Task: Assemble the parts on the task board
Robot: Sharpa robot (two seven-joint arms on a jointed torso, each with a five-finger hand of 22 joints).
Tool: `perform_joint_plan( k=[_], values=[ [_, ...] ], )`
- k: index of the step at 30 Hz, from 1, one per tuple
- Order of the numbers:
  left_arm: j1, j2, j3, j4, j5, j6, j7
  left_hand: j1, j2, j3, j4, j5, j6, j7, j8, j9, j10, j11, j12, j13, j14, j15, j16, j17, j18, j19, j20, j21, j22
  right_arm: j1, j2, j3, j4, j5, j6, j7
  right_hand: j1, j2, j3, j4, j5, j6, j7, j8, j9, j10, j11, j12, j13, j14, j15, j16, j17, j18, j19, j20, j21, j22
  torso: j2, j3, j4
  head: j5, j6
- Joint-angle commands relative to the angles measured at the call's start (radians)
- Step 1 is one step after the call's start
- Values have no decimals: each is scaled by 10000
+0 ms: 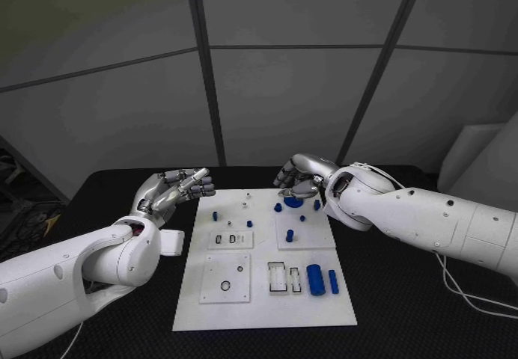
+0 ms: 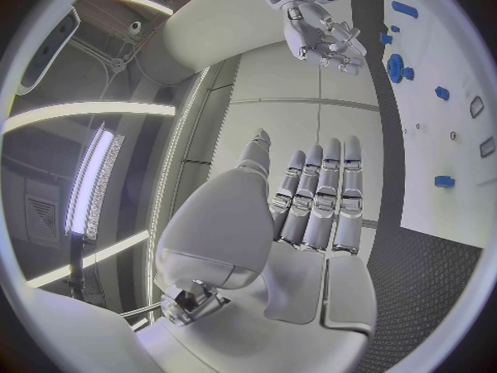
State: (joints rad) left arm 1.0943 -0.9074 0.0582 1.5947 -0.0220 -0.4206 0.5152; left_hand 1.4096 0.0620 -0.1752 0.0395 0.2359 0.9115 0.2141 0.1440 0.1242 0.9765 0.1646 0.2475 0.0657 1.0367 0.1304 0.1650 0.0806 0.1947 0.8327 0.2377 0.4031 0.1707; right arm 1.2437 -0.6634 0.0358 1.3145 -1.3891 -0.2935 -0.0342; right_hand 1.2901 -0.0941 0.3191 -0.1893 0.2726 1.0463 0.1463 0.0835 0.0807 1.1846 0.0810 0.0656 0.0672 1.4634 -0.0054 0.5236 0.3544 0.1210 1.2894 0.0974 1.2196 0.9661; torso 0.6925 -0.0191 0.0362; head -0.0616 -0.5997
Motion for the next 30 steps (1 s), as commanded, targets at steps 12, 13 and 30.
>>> perform_joint_plan(
  k=[12, 13, 30],
  values=[
    [58, -74, 19, 337, -276, 213, -84, -68, 61, -117, -26, 20, 69, 11, -105, -28, 76, 37, -117, -12, -66, 65, -136, -35, -146, -36, 36, -62, -51, 109, 239, 8, -113, -2458, 1368, -1499, -189, -87, 217, 23, -42, -66, 129, -186, 75, -605, 195, -48, 37, 248, 176, 3662, 2738, -753, 1583, 184, 2454, 3827, 464, -117, 228, -167, 118],
    [58, -74, 19, 343, -276, 219, -84, -68, 61, -118, -27, 20, 69, 11, -105, -28, 76, 37, -117, -12, -66, 65, -137, -35, -146, -36, 36, -63, -51, 110, 246, 8, -117, -2464, 1382, -1507, -185, -85, 222, 22, -40, -71, 131, -185, 77, -609, 195, -46, 39, 245, 180, 3817, 2877, -768, 1623, 191, 2500, 3909, 468, -118, 233, -176, 131],
    [60, -95, 23, 411, -277, 264, -96, -85, 58, -161, -58, 7, 56, 32, -149, -38, 67, 52, -164, -13, -75, 76, -185, -44, -146, -46, 47, -78, -71, 114, 498, 4, -443, -2499, 1635, -1477, -153, -13, 256, 47, -27, -154, 160, -188, 87, -694, 227, -37, 49, 227, 208, 5123, 4080, -862, 1877, 255, 2785, 4423, 629, -115, 391, -273, 141]
  ],
)
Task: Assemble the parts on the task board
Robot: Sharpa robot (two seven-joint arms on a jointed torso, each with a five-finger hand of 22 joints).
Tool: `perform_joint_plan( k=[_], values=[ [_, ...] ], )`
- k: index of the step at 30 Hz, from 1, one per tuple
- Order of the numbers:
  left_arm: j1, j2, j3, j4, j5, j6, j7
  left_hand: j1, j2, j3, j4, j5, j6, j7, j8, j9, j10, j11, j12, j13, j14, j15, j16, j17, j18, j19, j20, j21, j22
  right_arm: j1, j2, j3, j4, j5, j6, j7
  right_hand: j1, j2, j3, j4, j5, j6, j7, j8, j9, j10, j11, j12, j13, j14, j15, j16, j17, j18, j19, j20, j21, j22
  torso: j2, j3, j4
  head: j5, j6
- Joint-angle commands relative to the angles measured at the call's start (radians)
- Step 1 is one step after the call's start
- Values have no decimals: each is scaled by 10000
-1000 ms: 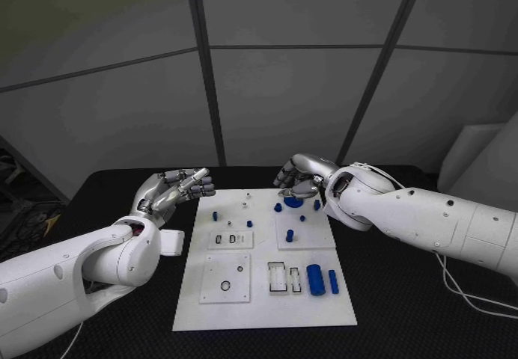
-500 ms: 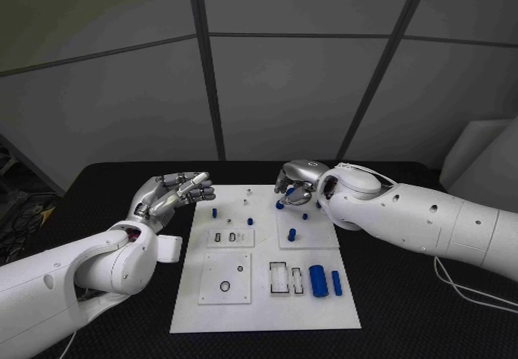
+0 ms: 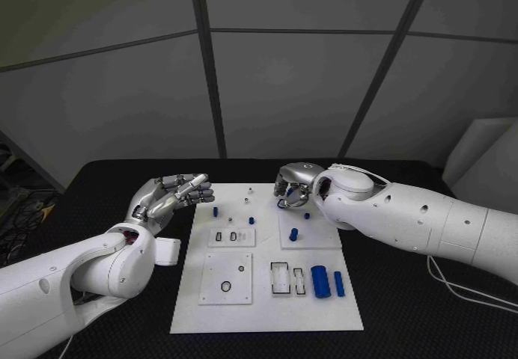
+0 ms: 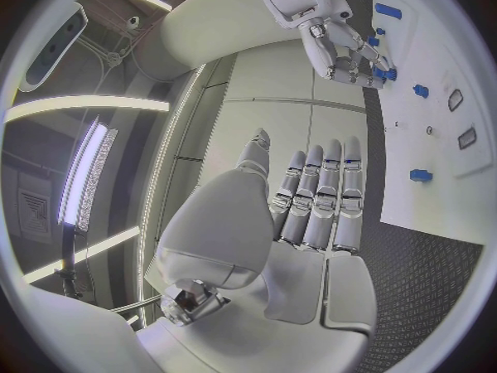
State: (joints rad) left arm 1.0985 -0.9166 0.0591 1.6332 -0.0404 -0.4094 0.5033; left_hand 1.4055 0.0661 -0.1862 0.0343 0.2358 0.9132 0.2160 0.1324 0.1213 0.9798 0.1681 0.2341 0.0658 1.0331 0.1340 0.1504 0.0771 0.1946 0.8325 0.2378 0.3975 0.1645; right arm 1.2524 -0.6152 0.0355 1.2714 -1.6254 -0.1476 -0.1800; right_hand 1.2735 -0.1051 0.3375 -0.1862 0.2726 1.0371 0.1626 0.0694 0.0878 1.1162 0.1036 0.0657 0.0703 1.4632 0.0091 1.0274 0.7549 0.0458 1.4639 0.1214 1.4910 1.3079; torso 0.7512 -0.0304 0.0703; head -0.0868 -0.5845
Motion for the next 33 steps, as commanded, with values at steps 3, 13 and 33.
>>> perform_joint_plan(
  k=[3, 13, 33],
  values=[
    [18, 0, 14, 15, -92, 159, 18, -43, 17, -52, -5, 8, 39, 13, -33, -9, 33, 17, -31, -14, -38, 39, -40, -9, -145, -45, 46, -22, -9, 28, 23, 7, -28, -135, 253, -18, 29, 145, 115, 26, 2, -52, -12, -39, 22, 49, -9, -28, 28, 221, 60, 242, 213, -130, 183, 17, 120, 1104, 62, -3, 46, -36, -15],
    [18, -1, 14, -15, -92, 184, -12, -51, 23, -62, -10, 2, 38, 20, -44, -11, 30, 22, -45, -14, -38, 42, -51, -11, -145, -46, 49, -25, -14, 27, 18, 6, -49, -136, 586, -52, 44, 261, 278, 65, 65, 90, -85, 4, 68, 361, -86, -6, 67, 190, 10, 651, 555, -187, 335, -10, 260, 1390, 92, -13, 81, -54, -83],
    [18, -40, 14, -67, -92, 232, -72, -69, 32, -87, -22, -21, 36, 32, -67, -15, 23, 31, -73, -14, -31, 47, -73, -13, -143, -43, 54, -29, -24, 27, -82, 6, 57, -212, 398, -156, 199, 462, 553, 56, 132, 374, -188, 80, 157, 802, -210, 39, 126, 140, -91, 976, 796, -251, 504, -83, 404, 1701, 123, -27, 119, -79, -137]
  ],
)
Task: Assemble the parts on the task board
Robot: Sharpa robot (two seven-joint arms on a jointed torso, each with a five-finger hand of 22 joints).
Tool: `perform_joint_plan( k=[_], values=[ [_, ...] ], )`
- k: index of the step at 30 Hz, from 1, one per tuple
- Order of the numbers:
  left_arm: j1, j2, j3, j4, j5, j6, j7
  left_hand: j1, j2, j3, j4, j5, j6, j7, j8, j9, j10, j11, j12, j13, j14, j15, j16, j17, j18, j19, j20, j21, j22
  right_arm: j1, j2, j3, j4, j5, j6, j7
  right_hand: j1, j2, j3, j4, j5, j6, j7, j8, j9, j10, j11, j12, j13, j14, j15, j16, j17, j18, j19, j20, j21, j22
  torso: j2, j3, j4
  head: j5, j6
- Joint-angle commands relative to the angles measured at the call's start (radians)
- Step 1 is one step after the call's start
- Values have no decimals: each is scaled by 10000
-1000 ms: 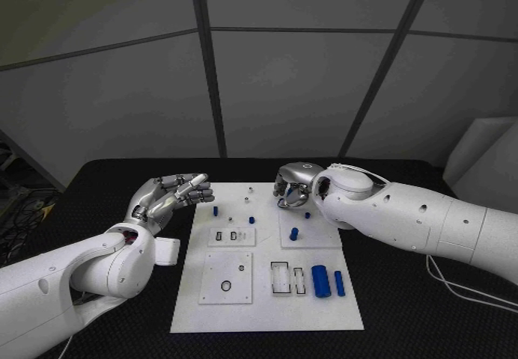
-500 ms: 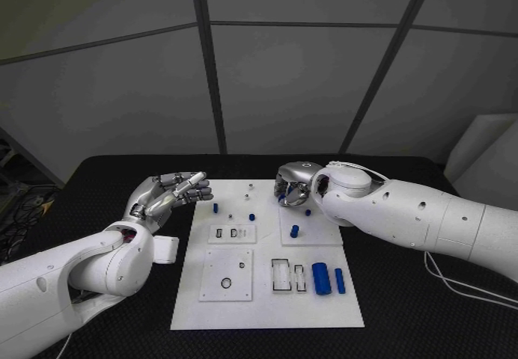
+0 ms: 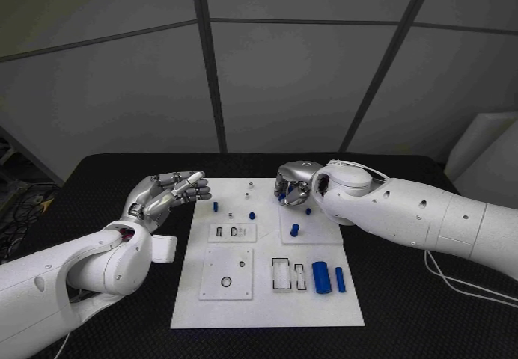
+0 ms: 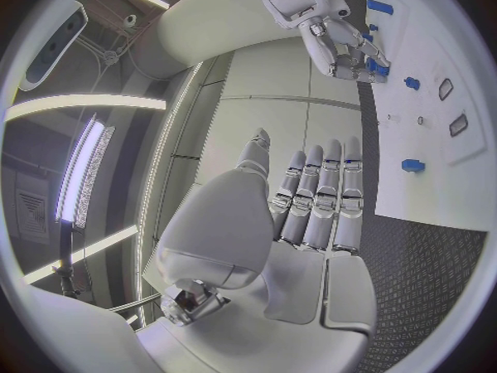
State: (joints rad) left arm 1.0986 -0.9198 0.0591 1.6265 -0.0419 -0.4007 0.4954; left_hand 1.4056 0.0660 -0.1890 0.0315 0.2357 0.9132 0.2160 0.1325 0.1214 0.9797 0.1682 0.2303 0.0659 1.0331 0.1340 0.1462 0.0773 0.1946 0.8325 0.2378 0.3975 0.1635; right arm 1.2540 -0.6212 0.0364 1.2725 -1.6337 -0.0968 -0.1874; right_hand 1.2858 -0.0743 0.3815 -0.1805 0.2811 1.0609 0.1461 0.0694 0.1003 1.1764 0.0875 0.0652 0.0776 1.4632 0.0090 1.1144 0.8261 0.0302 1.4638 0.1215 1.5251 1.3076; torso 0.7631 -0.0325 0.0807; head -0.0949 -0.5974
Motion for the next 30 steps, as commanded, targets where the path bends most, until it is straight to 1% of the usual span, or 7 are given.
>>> perform_joint_plan(
  k=[1, 4, 7, 14, 22, 27, 30],
  values=[
    [17, -10, 14, -1, -77, 146, 6, -70, 33, -59, 6, -21, 36, 31, -68, -16, 24, 31, -35, -15, -31, 47, -31, -15, -143, -43, 54, -29, -14, 11, -29, -4, 57, -165, -202, -104, 145, 215, 167, -23, 56, 238, -58, 120, 64, 338, -90, 74, 83, 136, -129, 163, 133, -114, 557, -110, 103, 1792, 5, -7, 14, 5, -6],
    [17, -20, 14, -4, -77, 153, -1, -70, 33, -59, 6, -21, 36, 31, -68, -16, 24, 31, -35, -15, -31, 47, -31, -15, -143, -43, 54, -29, -14, 10, -64, -3, 105, -272, -651, -139, 342, 348, 260, -108, 125, 541, -159, 248, 179, 719, -220, 158, 181, 120, -242, 292, 238, -164, 695, -209, 205, 2025, 13, -10, 18, 7, 1],
    [17, -28, 14, -7, -77, 160, -7, -72, 39, -66, -1, -35, 39, 33, -75, -17, 24, 33, -45, -15, -27, 48, -38, -16, -143, -41, 56, -30, -17, 9, -87, -3, 153, -328, -1072, -98, 453, 393, 280, -179, 184, 686, -210, 300, 255, 948, -299, 196, 256, 108, -313, 374, 302, -204, 802, -286, 280, 2201, 16, -12, 17, 17, 13],
    [17, -37, 14, -7, -77, 187, -21, -71, 47, -68, -7, -45, 41, 34, -79, -17, 26, 33, -50, -14, -22, 48, -42, -16, -141, -39, 57, -30, -19, 8, -106, 0, 382, -377, -1950, 112, 557, 419, 279, -267, 251, 803, -260, 321, 349, 1195, -371, 213, 367, 89, -394, 474, 379, -247, 920, -376, 361, 2394, 15, -22, 36, 31, 63],
    [17, -56, 14, 10, -77, 207, -27, -66, 60, -73, -20, -62, 47, 34, -87, -18, 32, 33, -60, -12, -11, 47, -49, -15, -139, -34, 58, -29, -23, 10, 61, 3, 478, -387, -2533, 96, 577, 403, 280, -299, 272, 795, -261, 304, 366, 1206, -372, 188, 387, 81, -403, 493, 390, -254, 937, -392, 372, 2422, 30, -32, 54, 59, 172],
    [18, -64, 14, 28, -77, 215, -28, -66, 60, -73, -20, -62, 47, 34, -87, -18, 32, 33, -60, -12, -11, 47, -49, -15, -139, -34, 58, -29, -23, 13, 358, 4, 237, -395, -2711, 99, 578, 391, 283, -314, 284, 773, -253, 281, 374, 1187, -363, 152, 396, 76, -403, 509, 401, -255, 941, -399, 375, 2429, 46, -35, 67, 97, 229],
    [20, -68, 15, 41, -77, 227, -32, -66, 60, -73, -20, -62, 47, 34, -87, -18, 32, 33, -60, -12, -11, 47, -49, -15, -139, -34, 58, -29, -23, 15, 654, 5, -49, -397, -2759, 152, 580, 390, 287, -320, 289, 763, -250, 270, 378, 1179, -360, 138, 400, 73, -402, 512, 397, -254, 938, -401, 373, 2424, 58, -48, 85, 100, 249]
  ],
)
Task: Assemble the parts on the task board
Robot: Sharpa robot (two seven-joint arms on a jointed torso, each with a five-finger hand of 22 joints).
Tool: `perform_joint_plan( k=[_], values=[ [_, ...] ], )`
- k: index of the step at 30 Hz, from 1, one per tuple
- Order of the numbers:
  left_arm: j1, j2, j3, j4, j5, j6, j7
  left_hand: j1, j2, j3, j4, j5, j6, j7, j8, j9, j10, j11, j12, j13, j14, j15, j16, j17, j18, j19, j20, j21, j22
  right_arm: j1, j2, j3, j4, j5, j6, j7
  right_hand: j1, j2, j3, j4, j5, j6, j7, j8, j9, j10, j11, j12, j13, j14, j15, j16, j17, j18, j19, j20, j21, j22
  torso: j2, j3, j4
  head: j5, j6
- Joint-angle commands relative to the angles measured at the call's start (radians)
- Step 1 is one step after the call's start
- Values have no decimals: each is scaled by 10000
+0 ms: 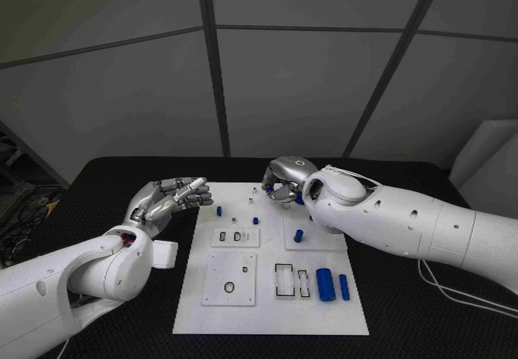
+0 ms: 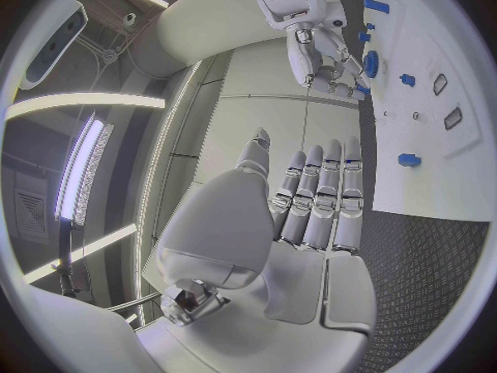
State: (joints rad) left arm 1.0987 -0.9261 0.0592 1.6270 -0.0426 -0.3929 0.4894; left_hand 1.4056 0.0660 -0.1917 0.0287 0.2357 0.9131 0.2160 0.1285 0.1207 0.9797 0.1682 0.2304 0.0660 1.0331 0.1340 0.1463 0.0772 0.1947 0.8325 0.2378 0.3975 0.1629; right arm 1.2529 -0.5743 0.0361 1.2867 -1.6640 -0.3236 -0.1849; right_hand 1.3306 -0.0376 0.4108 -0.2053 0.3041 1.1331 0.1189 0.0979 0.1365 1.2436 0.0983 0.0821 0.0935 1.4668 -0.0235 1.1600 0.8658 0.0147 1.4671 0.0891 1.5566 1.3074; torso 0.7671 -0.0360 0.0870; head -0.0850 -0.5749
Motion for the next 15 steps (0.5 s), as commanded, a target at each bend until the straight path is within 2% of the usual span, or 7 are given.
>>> perform_joint_plan(
  k=[1, 3, 5, 6, 10, 13, 15],
  values=[
    [21, -4, 14, 40, -71, 155, 27, -66, 60, -46, 7, -62, 47, 34, -47, -10, 32, 33, -60, -12, -11, 47, -50, -14, -140, -33, 58, -29, -17, 26, 298, 7, -311, -94, -489, 154, 131, 25, -5, -72, 61, 37, 24, -18, 17, 504, -465, -37, 242, 35, -76, 54, -5, -101, 909, -77, 59, 2431, 17, -15, 26, -4, 26],
    [28, 6, 15, 48, -71, 165, 24, -66, 60, -46, 7, -62, 47, 34, -47, -10, 32, 33, -60, -12, -11, 47, -50, -14, -140, -33, 58, -29, -17, 28, 508, 6, -547, -94, -495, 212, 130, 33, 0, -71, 64, 35, 26, -22, 20, 501, -463, -45, 244, 36, -75, 68, 14, -104, 918, -78, 65, 2446, 12, -16, 30, 9, 22],
    [38, 21, 15, 56, -71, 178, 23, -66, 60, -46, 7, -62, 47, 34, -47, -10, 32, 33, -60, -12, -11, 47, -50, -14, -140, -33, 58, -29, -17, 28, 677, 5, -740, -95, -495, 262, 130, 37, 3, -70, 66, 33, 28, -25, 22, 498, -461, -50, 246, 34, -75, 69, 14, -104, 917, -78, 65, 2444, 26, -36, 66, 1, 44],
    [44, 29, 16, 60, -71, 185, 22, -66, 60, -46, 7, -62, 47, 34, -47, -10, 32, 33, -60, -12, -11, 47, -50, -14, -140, -33, 58, -29, -17, 28, 761, 5, -838, -95, -501, 285, 129, 39, 6, -70, 66, 30, 29, -28, 24, 496, -460, -56, 248, 33, -74, 70, 13, -103, 915, -78, 64, 2442, 28, -19, 49, 27, 47],
    [71, 44, 17, 75, -71, 200, 18, -66, 60, -46, 7, -62, 47, 34, -47, -10, 32, 33, -60, -12, -11, 47, -50, -14, -140, -33, 58, -29, -17, 28, 1033, 4, -1148, -137, -567, 336, 132, 50, 36, -80, 24, 5, 38, -57, 35, 475, -450, -95, 259, 22, -68, 77, 6, -99, 902, -78, 56, 2422, 79, -40, 113, 15, 62],
    [95, 61, 18, 77, -71, 205, 17, -61, 73, -54, -10, -85, 52, 35, -59, -11, 36, 33, -74, -11, -2, 47, -62, -14, -138, -29, 60, -30, -22, 28, 1159, 4, -1280, -185, -620, 337, 158, 67, 241, -129, -525, -24, 55, -128, 83, 460, -432, -173, 310, -7, -52, 107, -9, -97, 896, -68, 53, 2414, 110, -62, 150, 4, 78],
    [110, 78, 18, 72, -71, 209, 17, -61, 73, -54, -10, -85, 52, 35, -59, -11, 36, 33, -74, -11, -2, 47, -62, -14, -138, -29, 60, -30, -22, 28, 1230, 4, -1361, -210, -652, 335, 150, 58, 288, -134, -571, -24, 56, -140, 96, 457, -429, -181, 323, -12, -49, 114, -13, -98, 898, -64, 55, 2419, 138, -80, 189, -27, 96]
  ],
)
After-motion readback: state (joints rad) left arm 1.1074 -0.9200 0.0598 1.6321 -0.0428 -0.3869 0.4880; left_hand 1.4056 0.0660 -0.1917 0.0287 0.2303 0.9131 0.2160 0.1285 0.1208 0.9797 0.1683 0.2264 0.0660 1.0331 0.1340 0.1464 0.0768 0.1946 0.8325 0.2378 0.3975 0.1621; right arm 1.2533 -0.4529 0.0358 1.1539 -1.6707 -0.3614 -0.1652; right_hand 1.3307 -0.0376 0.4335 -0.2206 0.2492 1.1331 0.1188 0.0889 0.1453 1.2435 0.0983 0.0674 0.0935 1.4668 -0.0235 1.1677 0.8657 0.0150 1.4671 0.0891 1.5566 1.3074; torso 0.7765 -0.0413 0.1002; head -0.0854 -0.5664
